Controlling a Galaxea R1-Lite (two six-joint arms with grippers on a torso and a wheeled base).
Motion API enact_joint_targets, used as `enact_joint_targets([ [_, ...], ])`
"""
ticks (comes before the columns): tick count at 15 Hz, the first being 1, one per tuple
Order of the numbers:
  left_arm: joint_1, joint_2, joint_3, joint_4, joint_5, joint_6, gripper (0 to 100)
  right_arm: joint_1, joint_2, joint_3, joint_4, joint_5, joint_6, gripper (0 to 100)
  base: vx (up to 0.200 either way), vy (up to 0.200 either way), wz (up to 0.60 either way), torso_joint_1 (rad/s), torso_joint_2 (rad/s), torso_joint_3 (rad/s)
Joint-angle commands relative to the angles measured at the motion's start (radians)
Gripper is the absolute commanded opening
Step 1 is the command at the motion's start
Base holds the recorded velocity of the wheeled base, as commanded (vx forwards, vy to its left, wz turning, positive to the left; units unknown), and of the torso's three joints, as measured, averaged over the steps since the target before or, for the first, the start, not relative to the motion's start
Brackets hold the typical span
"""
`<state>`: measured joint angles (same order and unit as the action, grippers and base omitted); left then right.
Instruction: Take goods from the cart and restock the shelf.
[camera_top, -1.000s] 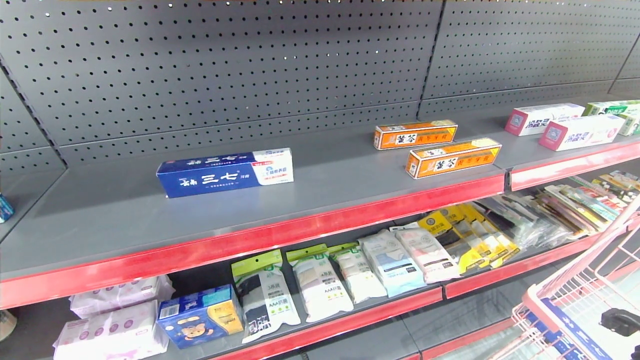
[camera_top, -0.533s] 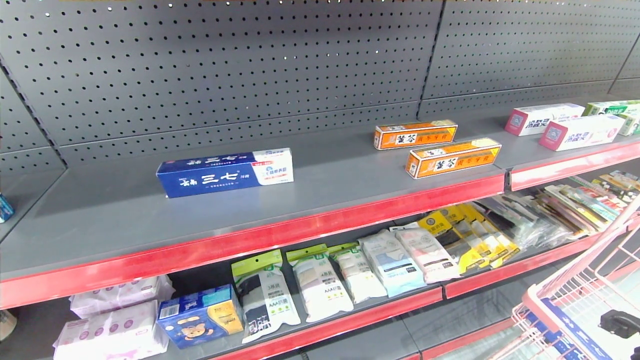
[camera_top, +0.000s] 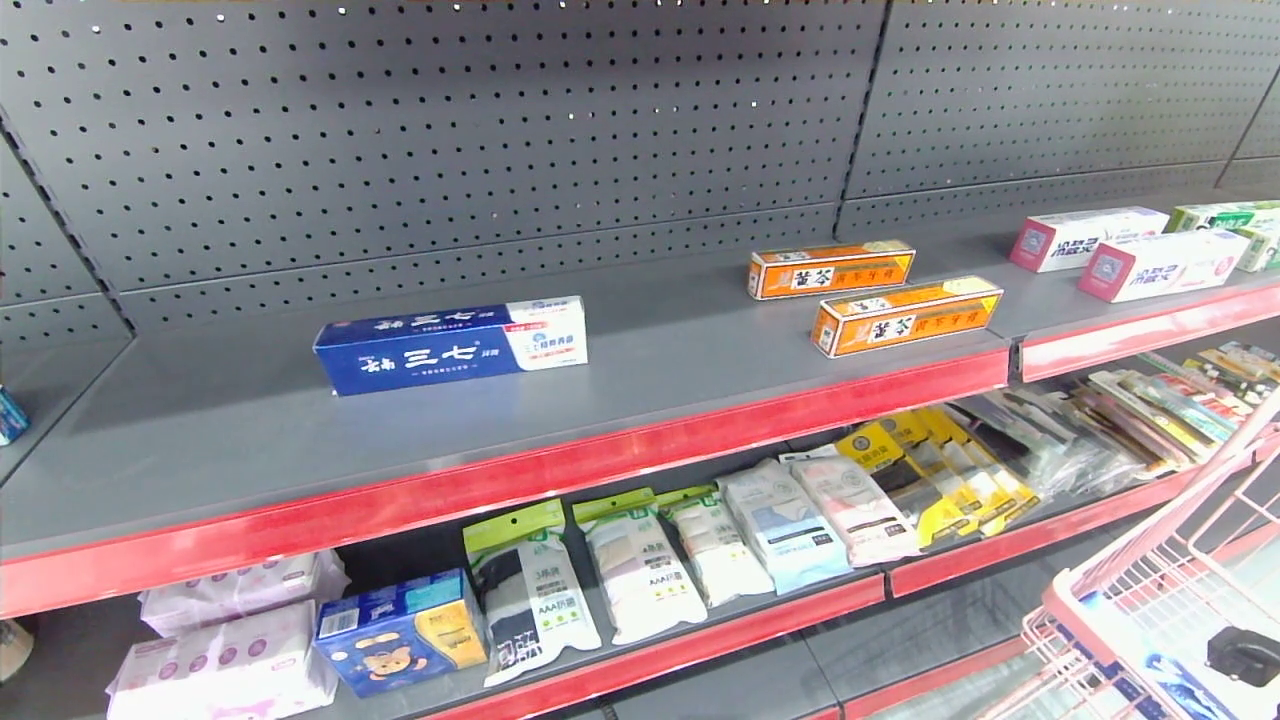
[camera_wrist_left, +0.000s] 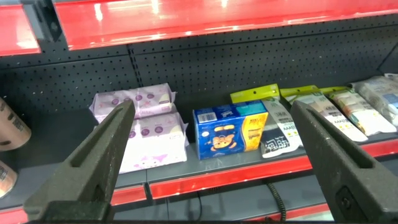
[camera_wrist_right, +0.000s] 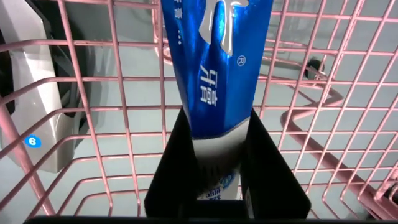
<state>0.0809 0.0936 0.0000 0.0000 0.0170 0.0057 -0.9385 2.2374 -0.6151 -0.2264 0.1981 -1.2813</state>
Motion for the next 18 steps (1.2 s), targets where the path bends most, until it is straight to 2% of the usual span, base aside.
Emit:
enact_joint_targets([
  [1,0.0,0.0,0.0,0.0,0.0,0.0,100,0.0,0.001,0.002,0.001,0.0,0.003,0,0.0,0.0,0.0,0.0,0.0,0.0],
  [9,0.0,0.0,0.0,0.0,0.0,0.0,100,-0.061,-0.174,0.009,0.013,0.02,0.076,0,0.0,0.0,0.0,0.0,0.0,0.0],
  [18,0.0,0.0,0.0,0.0,0.0,0.0,100,-0.061,-0.334,0.041,0.013,0.02,0.103,0,0.0,0.0,0.0,0.0,0.0,0.0],
])
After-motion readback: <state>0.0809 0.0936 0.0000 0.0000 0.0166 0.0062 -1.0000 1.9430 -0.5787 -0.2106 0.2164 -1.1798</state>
